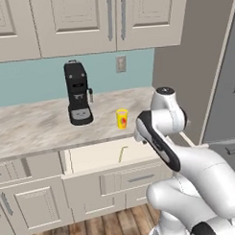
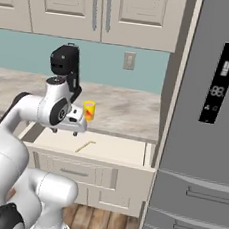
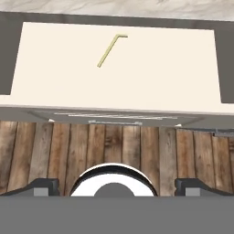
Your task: Pick up the straw from the right drawer and put it inside the smoothie cup.
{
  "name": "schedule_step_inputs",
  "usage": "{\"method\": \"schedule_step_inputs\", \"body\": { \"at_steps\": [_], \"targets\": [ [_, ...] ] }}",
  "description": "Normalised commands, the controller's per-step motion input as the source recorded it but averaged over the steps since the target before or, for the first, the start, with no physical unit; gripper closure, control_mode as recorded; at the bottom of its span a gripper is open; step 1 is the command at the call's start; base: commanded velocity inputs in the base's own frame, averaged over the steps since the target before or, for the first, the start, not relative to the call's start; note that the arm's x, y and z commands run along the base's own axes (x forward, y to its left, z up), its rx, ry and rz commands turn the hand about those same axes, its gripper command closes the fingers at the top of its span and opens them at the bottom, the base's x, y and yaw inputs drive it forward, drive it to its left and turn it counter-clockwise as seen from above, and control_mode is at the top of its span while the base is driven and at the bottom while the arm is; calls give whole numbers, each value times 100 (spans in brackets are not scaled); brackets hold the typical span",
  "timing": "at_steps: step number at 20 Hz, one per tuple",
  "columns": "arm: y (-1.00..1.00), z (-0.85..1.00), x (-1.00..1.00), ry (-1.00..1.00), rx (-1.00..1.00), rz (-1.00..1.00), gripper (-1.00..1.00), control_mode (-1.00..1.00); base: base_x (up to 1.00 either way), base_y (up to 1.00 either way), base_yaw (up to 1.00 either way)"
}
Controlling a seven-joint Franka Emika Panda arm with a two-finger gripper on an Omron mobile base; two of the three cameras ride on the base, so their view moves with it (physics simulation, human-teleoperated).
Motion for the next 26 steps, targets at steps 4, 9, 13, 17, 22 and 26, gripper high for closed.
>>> {"method": "schedule_step_inputs", "body": {
  "at_steps": [4, 9, 13, 17, 22, 26],
  "targets": [
    [0, -46, 15, 1, 0, 0, -100, -100, 0, 0, 0],
    [0, -49, 13, 1, 0, 0, -100, -100, 0, 0, 0],
    [0, -43, 13, 0, 0, 0, -100, -100, 0, 0, 0],
    [0, -37, 19, 0, 0, 0, -100, -100, 0, 0, 0],
    [0, -31, 19, 0, 0, 0, -100, -100, 0, 0, 0],
    [0, -21, 23, 3, 0, 0, -100, -100, 0, 0, 0]
  ]
}}
